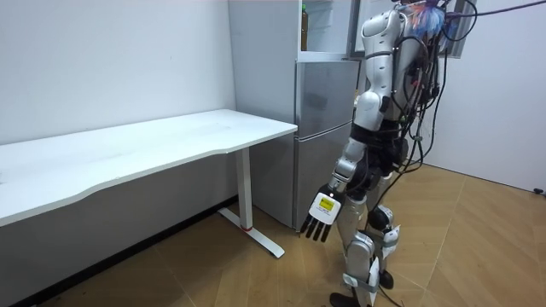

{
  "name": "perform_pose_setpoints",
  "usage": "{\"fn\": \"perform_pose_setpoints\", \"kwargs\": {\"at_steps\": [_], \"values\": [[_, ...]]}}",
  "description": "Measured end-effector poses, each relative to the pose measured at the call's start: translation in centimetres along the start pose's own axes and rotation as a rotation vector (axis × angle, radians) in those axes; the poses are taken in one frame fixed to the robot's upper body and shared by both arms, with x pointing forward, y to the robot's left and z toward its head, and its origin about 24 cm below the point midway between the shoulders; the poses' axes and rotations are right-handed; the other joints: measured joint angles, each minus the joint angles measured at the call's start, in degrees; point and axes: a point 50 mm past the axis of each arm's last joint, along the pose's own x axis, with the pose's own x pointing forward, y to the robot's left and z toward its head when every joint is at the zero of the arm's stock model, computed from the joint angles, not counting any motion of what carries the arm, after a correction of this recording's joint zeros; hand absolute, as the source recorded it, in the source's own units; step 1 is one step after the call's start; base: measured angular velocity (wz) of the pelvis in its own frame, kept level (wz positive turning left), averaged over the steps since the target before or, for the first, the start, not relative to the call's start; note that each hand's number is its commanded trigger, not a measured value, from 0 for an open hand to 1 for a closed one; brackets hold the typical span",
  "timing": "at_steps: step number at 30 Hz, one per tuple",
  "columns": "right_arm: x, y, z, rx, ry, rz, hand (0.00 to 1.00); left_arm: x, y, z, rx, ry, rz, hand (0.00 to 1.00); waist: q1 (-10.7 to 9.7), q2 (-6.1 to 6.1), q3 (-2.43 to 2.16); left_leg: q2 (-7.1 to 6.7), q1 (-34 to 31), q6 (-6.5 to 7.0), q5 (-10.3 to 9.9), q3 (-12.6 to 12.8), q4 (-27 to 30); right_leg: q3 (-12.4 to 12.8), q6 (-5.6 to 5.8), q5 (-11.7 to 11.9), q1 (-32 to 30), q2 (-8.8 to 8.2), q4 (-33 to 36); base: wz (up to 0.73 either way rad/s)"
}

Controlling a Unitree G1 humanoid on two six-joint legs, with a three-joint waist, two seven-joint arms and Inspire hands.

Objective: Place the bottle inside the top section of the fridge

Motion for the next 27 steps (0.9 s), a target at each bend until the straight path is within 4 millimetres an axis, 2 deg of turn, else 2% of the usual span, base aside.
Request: {"fn": "perform_pose_setpoints", "kwargs": {"at_steps": [1,3,5,9,12,15,27], "values": [[-0.1,0.0,-0.5,-0.015,0.014,0.005,0.00,0.0,0.0,0.0,0.000,0.000,0.000,0.00,0.0,0.00,0.00,0.00,0.0,0.00,0.0,0.0,0.0,0.0,0.00,0.0,0.0,0.00,0.0,0.00],[-0.2,-0.2,-2.9,-0.088,0.102,0.016,0.00,0.0,-0.1,0.1,-0.001,-0.003,-0.003,0.00,-0.1,0.12,-0.07,0.03,0.0,0.00,0.0,-0.2,0.0,-0.1,0.00,0.0,0.2,0.00,-0.1,0.04],[-0.4,-0.6,-4.5,-0.127,0.167,0.019,0.00,0.0,-0.1,0.0,0.000,0.000,-0.004,0.00,-0.1,0.40,-0.07,0.03,0.0,-0.01,0.0,-0.3,0.0,-0.1,0.00,0.0,0.2,0.00,-0.1,0.04],[-1.4,-2.3,-8.7,-0.251,0.335,0.034,0.00,0.0,-0.4,-0.1,0.000,0.005,-0.011,0.00,-0.1,0.57,0.40,0.01,0.8,-0.14,-0.3,-0.6,0.0,-0.3,0.03,-0.4,1.2,-0.01,0.0,0.04],[-2.0,-3.2,-10.2,-0.293,0.402,0.048,0.00,0.0,-0.4,-0.2,-0.001,0.007,-0.018,0.00,-0.2,1.28,0.32,-0.03,0.7,-0.14,-0.3,-0.4,0.0,0.0,-0.03,-0.6,0.9,-0.03,0.0,-0.05],[-2.3,-3.6,-11.0,-0.304,0.451,0.086,0.00,0.0,-0.5,0.0,0.002,0.002,-0.035,0.00,-0.1,1.47,0.23,-0.03,0.8,-0.15,-0.3,-0.4,0.0,0.1,-0.03,-0.7,0.9,-0.02,0.0,-0.01],[-3.6,-3.3,-13.3,-0.178,0.651,0.181,0.00,0.0,-0.8,0.0,-0.013,0.007,-0.061,0.00,0.0,0.93,0.17,-0.14,1.5,-0.17,-0.3,-0.4,0.1,0.9,-0.04,-1.4,1.0,-0.02,-0.1,0.00]]}}
